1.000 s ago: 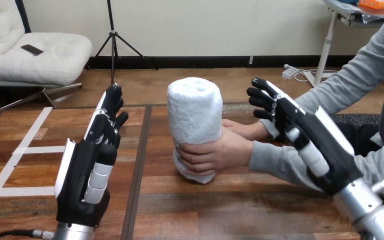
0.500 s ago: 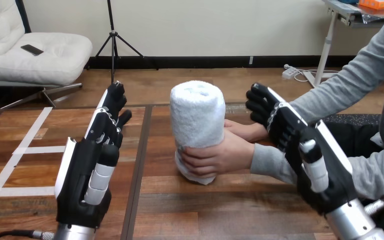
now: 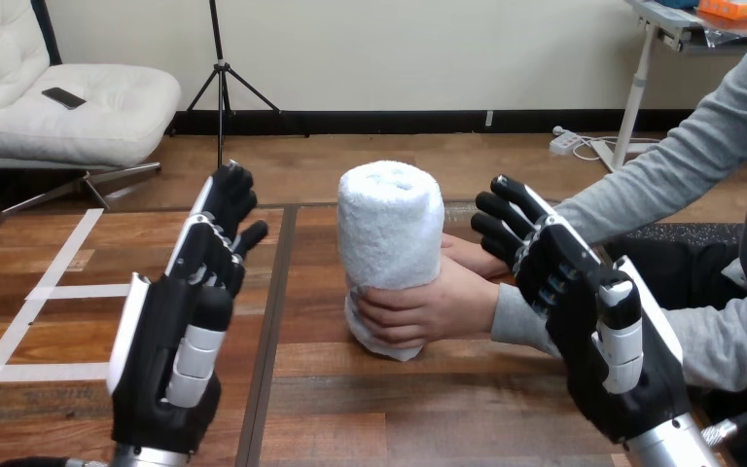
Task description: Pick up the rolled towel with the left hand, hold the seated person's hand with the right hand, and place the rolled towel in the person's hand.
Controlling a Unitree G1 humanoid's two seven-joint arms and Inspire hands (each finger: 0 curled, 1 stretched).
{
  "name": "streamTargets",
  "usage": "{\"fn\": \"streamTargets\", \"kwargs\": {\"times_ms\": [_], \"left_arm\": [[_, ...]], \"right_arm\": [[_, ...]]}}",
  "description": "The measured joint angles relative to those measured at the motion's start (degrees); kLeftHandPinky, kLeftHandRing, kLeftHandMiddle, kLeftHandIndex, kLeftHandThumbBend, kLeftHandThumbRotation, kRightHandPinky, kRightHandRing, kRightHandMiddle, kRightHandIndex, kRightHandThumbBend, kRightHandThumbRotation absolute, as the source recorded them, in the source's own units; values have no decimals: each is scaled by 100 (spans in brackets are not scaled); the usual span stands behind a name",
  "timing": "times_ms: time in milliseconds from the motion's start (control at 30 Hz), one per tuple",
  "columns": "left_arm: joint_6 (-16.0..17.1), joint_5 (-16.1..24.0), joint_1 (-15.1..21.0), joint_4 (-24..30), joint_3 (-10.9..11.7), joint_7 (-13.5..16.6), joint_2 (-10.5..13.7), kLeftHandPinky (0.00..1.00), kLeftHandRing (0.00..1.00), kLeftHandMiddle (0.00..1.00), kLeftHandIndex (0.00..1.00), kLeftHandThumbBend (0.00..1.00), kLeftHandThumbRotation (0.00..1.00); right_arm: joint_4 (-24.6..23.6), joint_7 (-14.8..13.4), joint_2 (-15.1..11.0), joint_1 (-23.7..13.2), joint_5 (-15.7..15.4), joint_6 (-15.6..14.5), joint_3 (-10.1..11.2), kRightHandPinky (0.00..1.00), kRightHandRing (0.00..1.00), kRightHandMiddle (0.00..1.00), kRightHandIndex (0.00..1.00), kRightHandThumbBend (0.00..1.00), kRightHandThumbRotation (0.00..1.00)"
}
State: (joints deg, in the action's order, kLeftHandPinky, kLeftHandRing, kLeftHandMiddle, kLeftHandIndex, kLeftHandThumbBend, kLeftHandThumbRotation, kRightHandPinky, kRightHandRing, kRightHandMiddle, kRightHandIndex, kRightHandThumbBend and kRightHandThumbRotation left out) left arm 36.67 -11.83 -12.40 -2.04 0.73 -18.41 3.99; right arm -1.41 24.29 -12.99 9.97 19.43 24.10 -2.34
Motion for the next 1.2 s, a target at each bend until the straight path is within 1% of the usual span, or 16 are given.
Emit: {"fn": "streamTargets", "kwargs": {"times_ms": [200,567,900,1200], "left_arm": [[-24,-11,-57,27,-61,-38,-14,90,95,94,93,89,87],[-23,-137,-59,27,-154,-186,-26,89,95,94,93,86,86],[-23,-148,-53,26,-171,-226,-25,89,95,94,93,85,86],[-21,-145,-51,25,-161,-210,-24,88,94,93,92,85,86]], "right_arm": [[-61,69,32,71,2,-51,-1,99,94,93,93,100,100],[-77,208,59,76,3,-82,-1,100,95,94,93,100,100],[-92,230,139,76,4,-176,5,100,95,94,93,100,100],[-92,290,146,75,12,-183,14,100,94,93,91,100,100]]}}
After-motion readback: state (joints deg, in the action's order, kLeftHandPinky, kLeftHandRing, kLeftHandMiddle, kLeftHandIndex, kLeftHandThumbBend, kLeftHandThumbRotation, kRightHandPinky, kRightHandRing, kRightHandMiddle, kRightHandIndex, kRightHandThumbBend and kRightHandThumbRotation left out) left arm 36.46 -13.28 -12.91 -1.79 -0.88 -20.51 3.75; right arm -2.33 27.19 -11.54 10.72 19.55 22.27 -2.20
